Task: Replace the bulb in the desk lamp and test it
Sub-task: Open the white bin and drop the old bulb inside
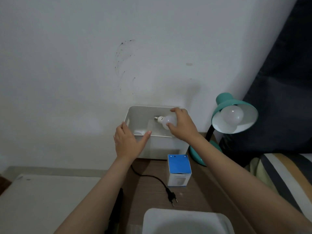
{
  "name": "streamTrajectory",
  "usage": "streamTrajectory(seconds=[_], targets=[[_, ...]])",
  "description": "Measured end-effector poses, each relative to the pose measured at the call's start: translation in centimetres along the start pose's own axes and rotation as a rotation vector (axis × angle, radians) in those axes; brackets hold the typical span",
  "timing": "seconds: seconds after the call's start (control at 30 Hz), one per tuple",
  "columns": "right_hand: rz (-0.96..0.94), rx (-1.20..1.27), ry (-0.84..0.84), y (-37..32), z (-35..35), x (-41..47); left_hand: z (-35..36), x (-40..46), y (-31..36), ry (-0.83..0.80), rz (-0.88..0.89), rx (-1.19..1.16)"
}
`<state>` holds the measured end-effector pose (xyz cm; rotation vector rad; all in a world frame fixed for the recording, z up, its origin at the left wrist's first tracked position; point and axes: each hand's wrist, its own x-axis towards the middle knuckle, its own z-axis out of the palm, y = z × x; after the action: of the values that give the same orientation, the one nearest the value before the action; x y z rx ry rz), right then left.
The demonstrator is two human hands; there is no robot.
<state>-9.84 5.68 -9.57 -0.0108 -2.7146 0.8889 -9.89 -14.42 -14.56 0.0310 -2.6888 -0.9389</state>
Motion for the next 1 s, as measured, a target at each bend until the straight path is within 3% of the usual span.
streamTrajectory(seconds=[0.13, 0.27, 0.37, 0.5, 0.63, 0.8, 1.0], targets=[[-0.099, 0.077, 0.131, -1.3, -1.6, -7.6, -1.0, -1.3, 0.8, -0.044, -0.068, -0.018], [-0.089, 0.115, 0.129, -0.5, -1.9, -18.5, -2.8, -7.3, 0.6, -0.02, -0.059, -0.108], [0.061, 0.087, 0.027, 1.9, -0.8, -26.7, -3.5, -15.5, -0.4, -0.14, -0.086, -0.185], [0.304, -0.041, -0.098, 5.6, 0.4, -34.6, -3.5, -25.8, -2.9, -0.363, -0.156, -0.104], [0.521, -0.179, -0.143, 6.9, 0.3, -37.7, -3.6, -31.2, -4.1, -0.443, -0.154, -0.056], [0.494, -0.207, -0.154, 5.8, 0.8, -38.2, -3.7, -32.2, -3.0, -0.435, -0.084, 0.138], [0.436, -0.074, -0.06, 4.7, -0.3, -37.6, -3.5, -32.1, -2.0, -0.399, -0.055, 0.117]])
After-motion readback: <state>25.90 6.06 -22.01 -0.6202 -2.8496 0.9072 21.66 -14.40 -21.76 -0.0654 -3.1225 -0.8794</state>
